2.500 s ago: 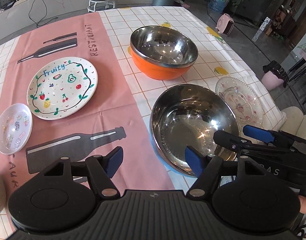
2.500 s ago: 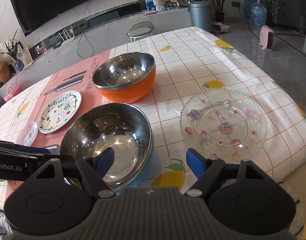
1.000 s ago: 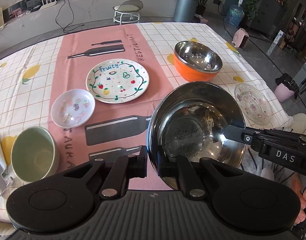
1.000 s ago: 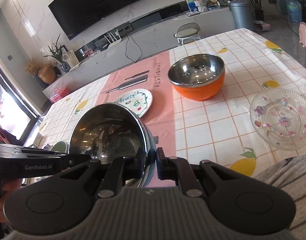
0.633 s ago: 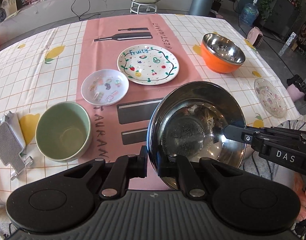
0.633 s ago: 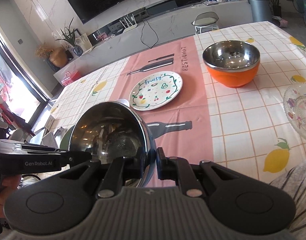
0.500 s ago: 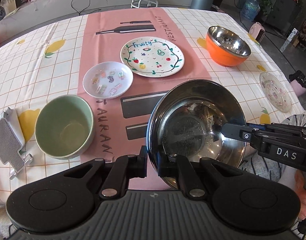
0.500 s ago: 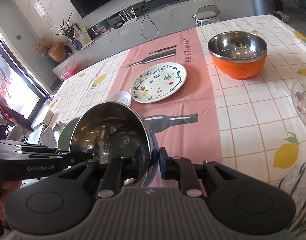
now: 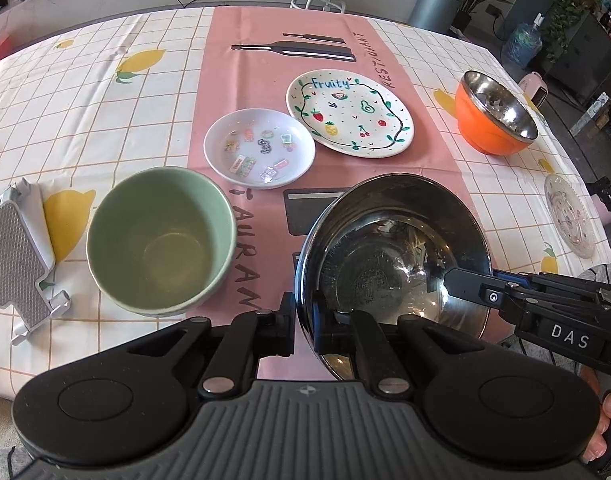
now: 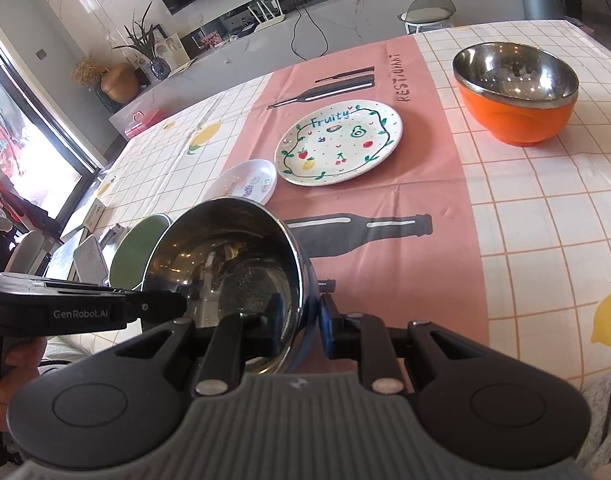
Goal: Organize plates and bowls
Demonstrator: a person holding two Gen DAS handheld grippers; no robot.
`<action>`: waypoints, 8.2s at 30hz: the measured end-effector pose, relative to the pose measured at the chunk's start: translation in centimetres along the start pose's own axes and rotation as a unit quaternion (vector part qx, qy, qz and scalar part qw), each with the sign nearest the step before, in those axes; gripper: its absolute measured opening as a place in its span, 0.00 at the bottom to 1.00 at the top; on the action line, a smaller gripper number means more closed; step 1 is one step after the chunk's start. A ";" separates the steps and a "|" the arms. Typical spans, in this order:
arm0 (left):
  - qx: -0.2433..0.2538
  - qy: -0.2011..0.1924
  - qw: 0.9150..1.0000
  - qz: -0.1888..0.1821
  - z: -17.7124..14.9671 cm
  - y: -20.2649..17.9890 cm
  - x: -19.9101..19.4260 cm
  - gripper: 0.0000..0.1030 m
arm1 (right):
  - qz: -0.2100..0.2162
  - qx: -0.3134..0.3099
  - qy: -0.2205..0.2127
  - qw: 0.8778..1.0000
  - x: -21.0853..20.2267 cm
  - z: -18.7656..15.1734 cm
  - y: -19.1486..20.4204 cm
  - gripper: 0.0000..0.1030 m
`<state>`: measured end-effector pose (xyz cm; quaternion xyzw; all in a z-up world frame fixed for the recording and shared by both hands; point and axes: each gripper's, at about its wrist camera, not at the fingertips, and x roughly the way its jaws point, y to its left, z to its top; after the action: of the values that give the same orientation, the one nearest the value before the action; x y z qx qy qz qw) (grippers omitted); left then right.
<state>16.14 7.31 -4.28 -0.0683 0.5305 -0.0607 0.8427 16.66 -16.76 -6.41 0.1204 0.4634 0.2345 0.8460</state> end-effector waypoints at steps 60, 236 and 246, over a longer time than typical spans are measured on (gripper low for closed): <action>-0.030 -0.115 0.993 -0.008 -1.1 2.7 -2.4 0.39 | -0.082 -0.057 -0.055 0.993 0.3 -2.3 4.2 0.23; -0.123 -0.053 0.991 -0.007 -2.6 -2.7 -5.8 0.17 | 0.090 -0.092 -0.018 0.992 -3.2 4.8 1.6 0.15; -0.077 -0.051 0.994 0.052 -3.0 -3.3 -4.5 0.20 | 0.078 -0.100 0.025 0.992 -0.3 4.0 1.8 0.15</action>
<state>11.37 4.73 -0.98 -0.1080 0.4928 0.0279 0.8630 19.37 -15.33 -3.22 0.0645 0.4477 0.3478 0.8212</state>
